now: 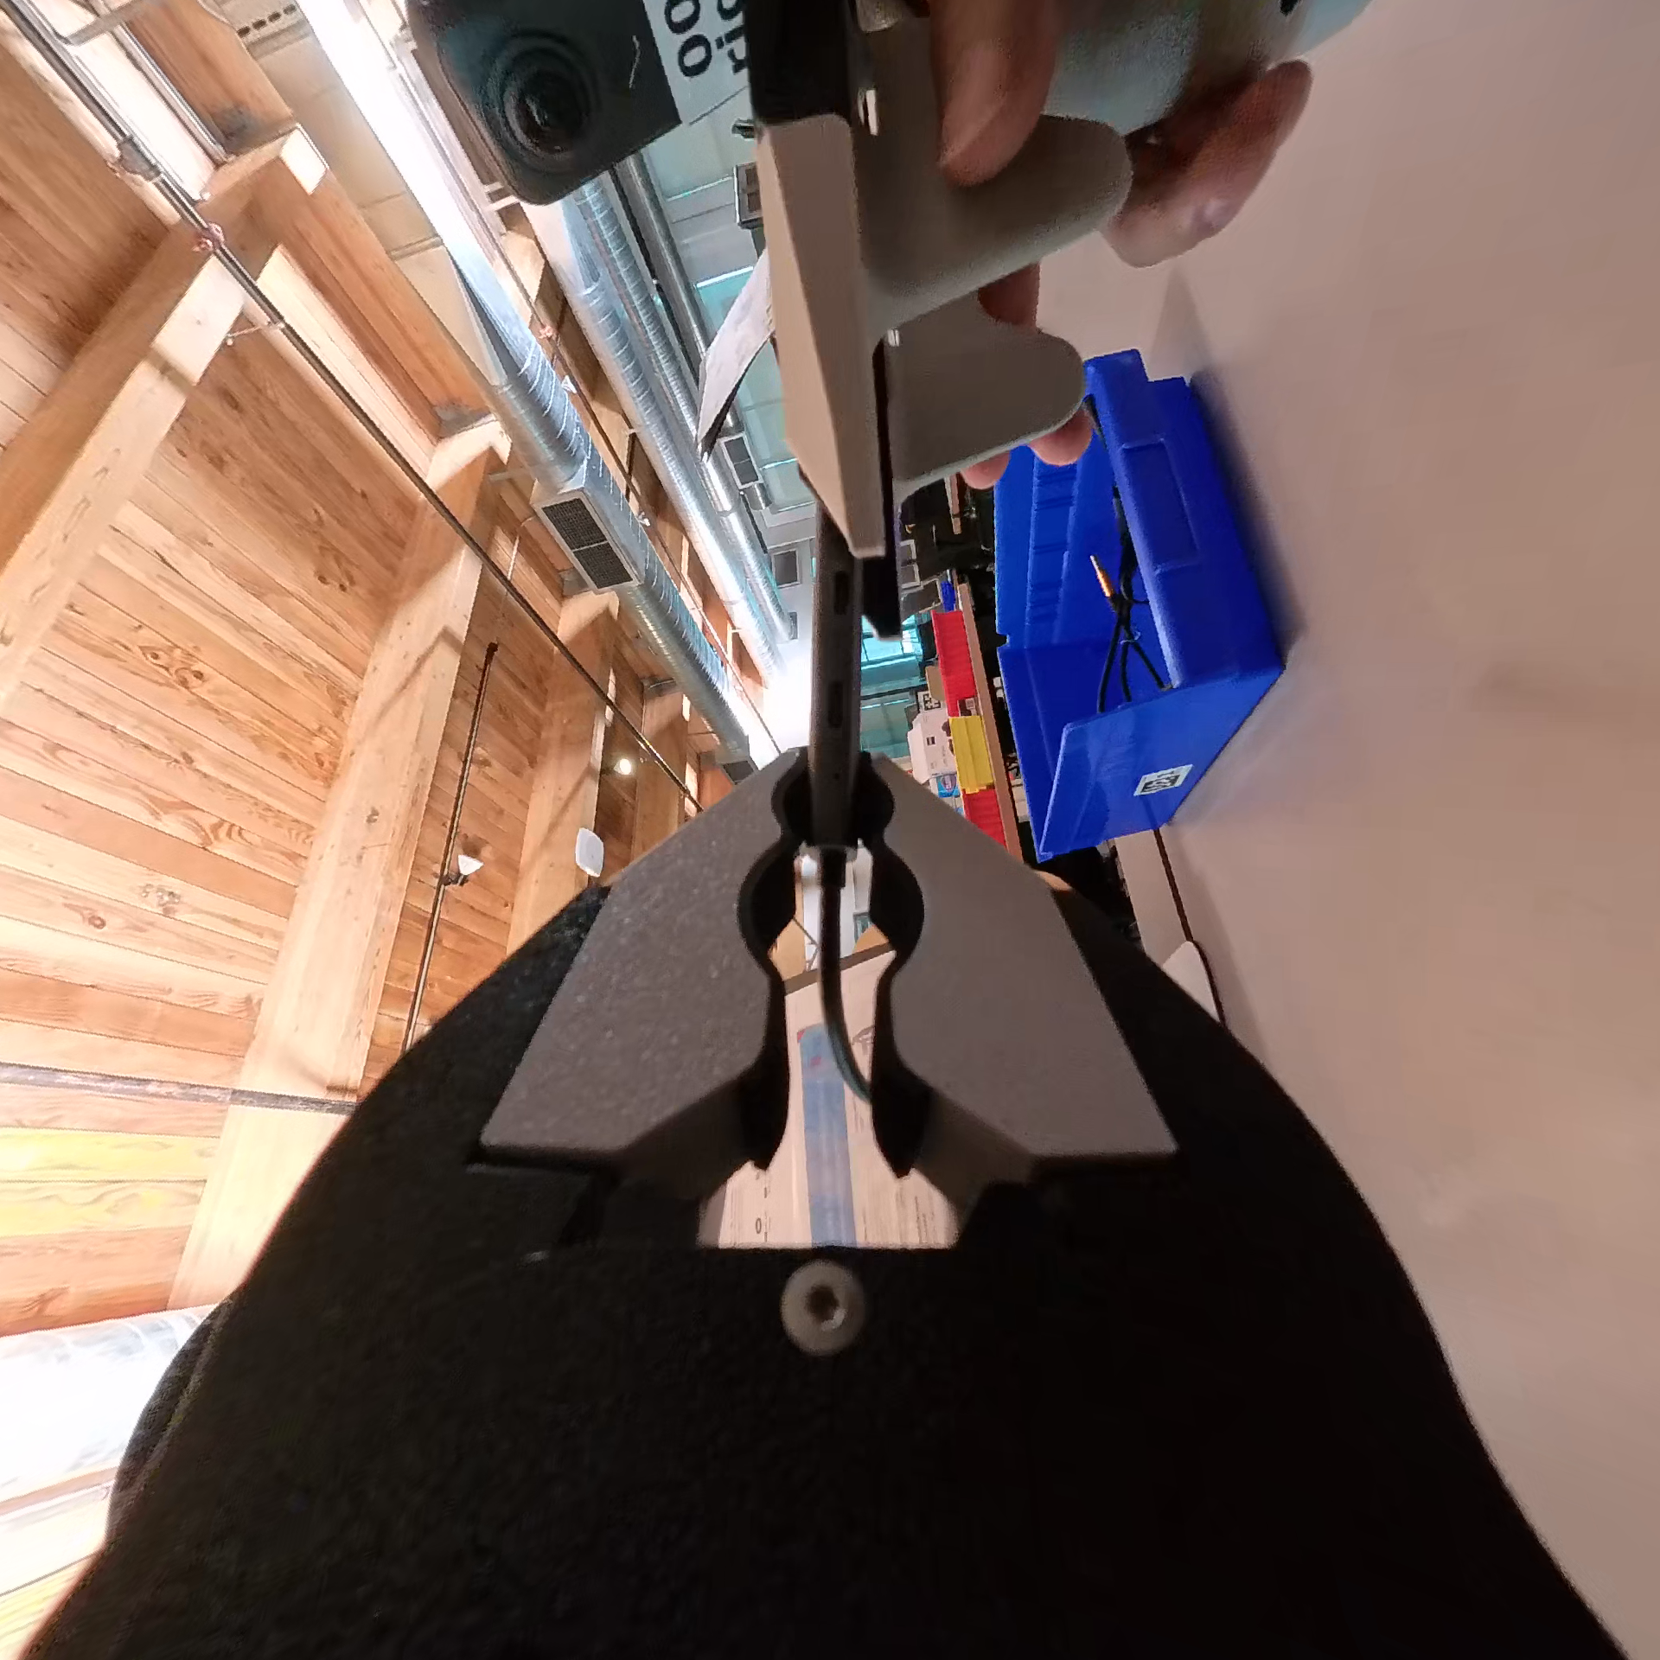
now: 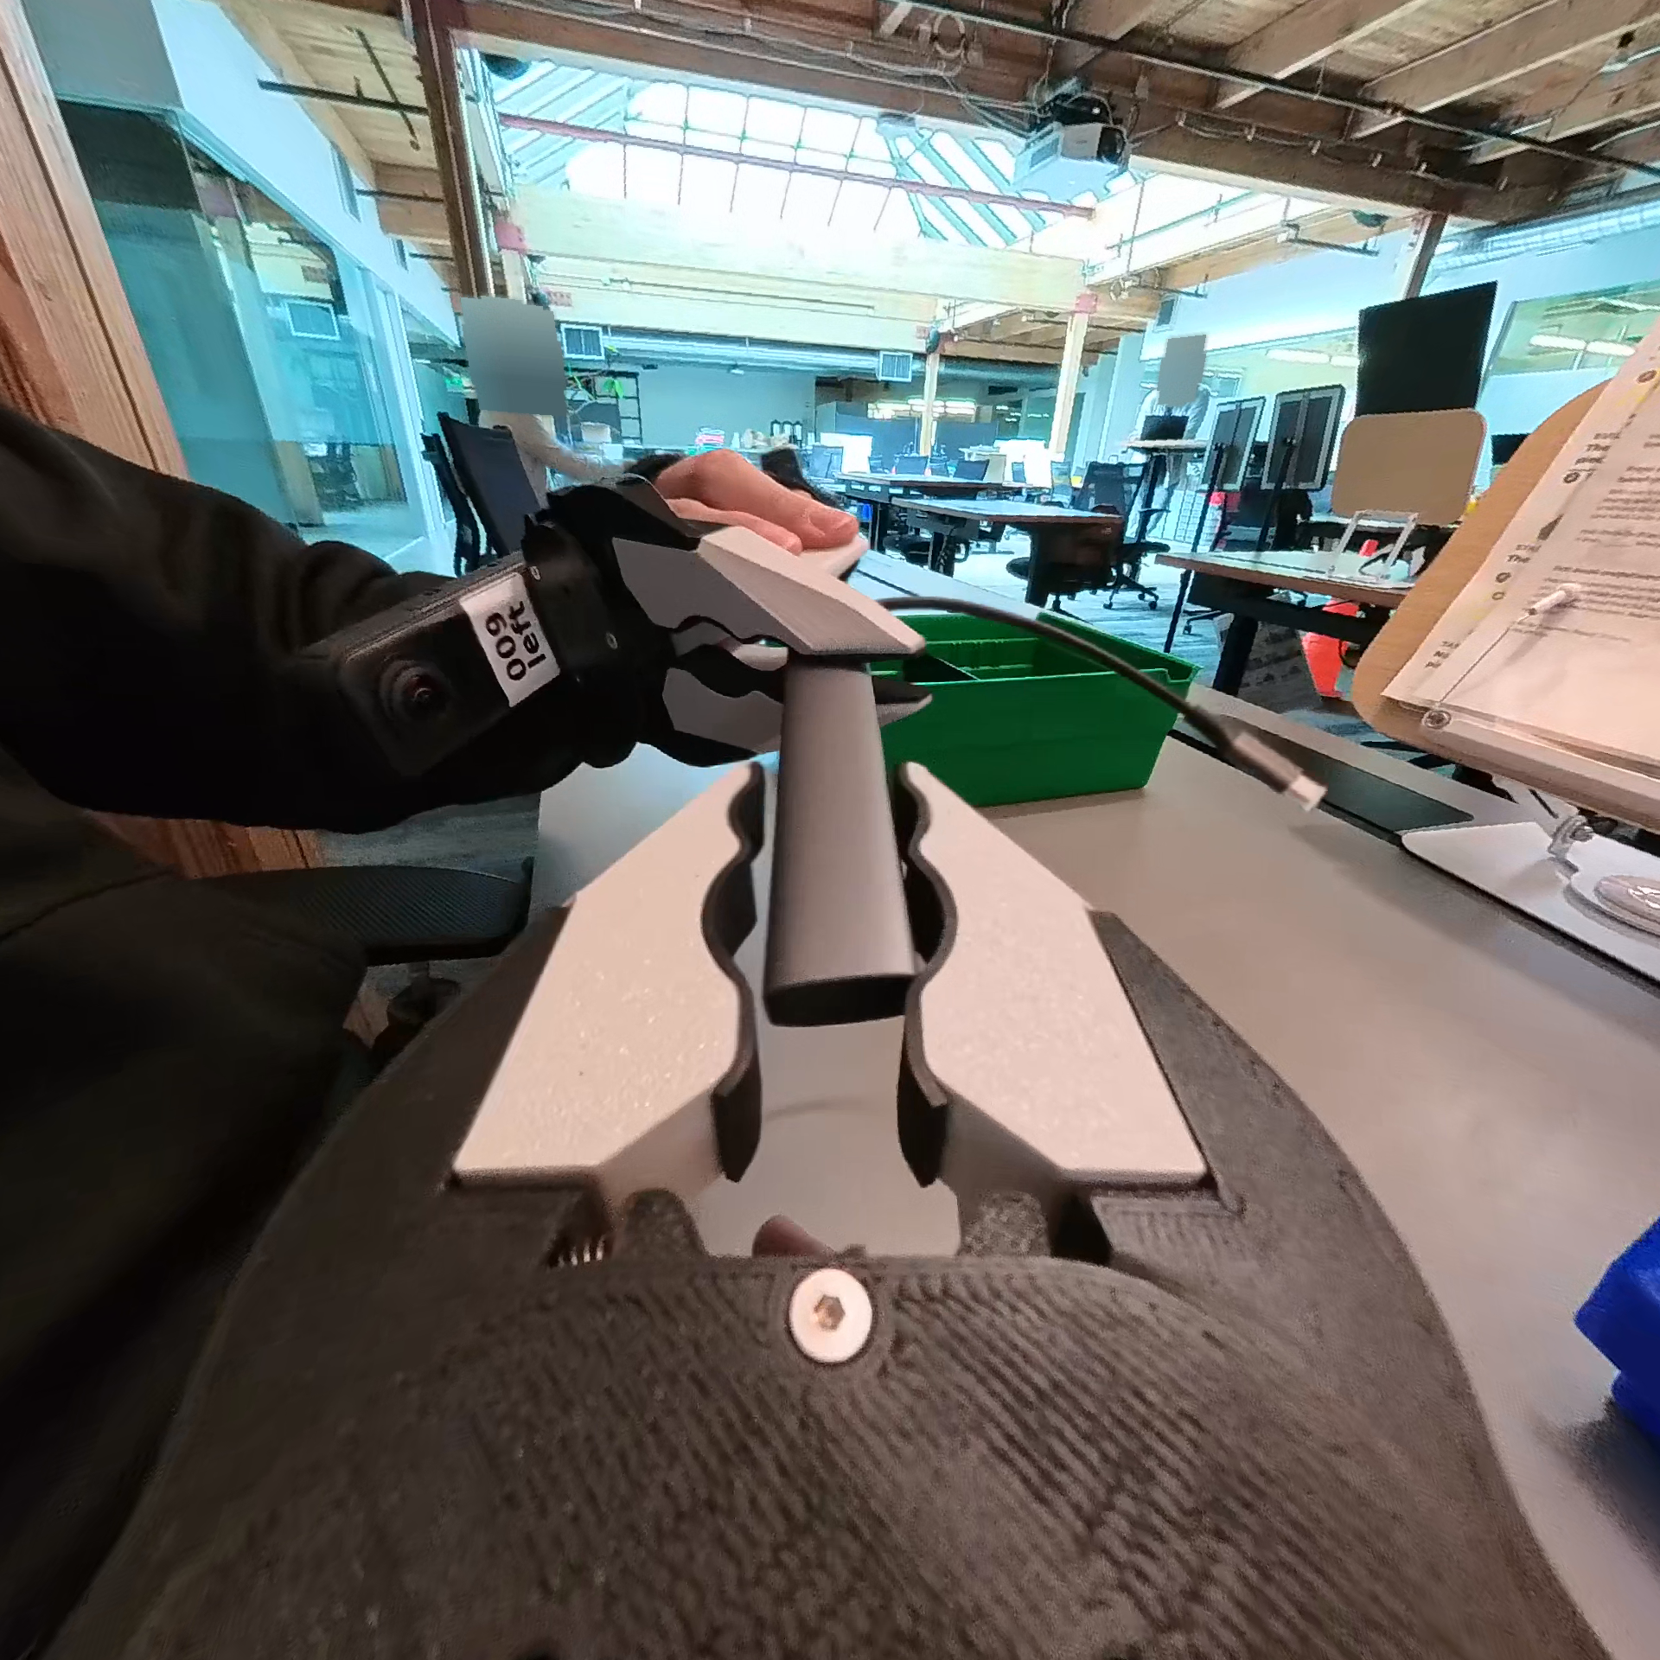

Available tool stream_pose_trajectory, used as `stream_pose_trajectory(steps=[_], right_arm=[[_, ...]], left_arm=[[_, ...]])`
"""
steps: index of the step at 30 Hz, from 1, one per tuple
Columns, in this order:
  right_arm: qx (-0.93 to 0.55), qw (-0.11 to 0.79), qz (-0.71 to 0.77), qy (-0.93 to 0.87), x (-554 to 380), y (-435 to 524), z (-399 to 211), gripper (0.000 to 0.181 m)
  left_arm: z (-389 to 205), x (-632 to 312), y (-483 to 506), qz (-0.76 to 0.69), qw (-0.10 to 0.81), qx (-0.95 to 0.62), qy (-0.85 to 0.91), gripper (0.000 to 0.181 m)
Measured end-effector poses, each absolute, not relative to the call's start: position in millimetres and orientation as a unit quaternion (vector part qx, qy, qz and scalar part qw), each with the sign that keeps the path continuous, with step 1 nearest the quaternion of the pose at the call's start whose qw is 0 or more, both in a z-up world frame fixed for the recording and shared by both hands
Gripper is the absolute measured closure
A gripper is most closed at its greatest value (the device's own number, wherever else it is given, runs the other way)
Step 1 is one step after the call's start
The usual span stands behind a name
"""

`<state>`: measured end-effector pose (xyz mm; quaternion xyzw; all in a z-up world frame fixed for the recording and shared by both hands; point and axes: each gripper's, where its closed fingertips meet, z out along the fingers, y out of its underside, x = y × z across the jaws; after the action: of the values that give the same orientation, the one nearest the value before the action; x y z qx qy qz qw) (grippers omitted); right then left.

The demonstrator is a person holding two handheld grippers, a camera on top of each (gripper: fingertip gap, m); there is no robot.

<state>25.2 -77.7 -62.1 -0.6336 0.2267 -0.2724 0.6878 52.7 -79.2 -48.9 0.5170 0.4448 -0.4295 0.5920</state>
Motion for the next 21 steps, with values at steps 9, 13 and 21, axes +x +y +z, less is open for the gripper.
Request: stream_pose_trajectory(steps=[9,13,21], right_arm=[[-0.603,0.688,-0.303,0.268,40.4,-84.8,-60.9,0.159],[-0.558,0.690,-0.335,0.316,51.2,-111.1,-61.0,0.159],[-0.500,0.681,-0.394,0.362,62.2,-137.8,-72.3,0.159]], left_arm=[[-45.7,74.9,-85.9,-0.464,0.567,0.460,0.502,0.161],[-31.9,99.3,-77.6,-0.531,0.527,0.346,0.567,0.140],[-14.6,125.6,-40.5,-0.655,0.368,0.108,0.651,0.148]])
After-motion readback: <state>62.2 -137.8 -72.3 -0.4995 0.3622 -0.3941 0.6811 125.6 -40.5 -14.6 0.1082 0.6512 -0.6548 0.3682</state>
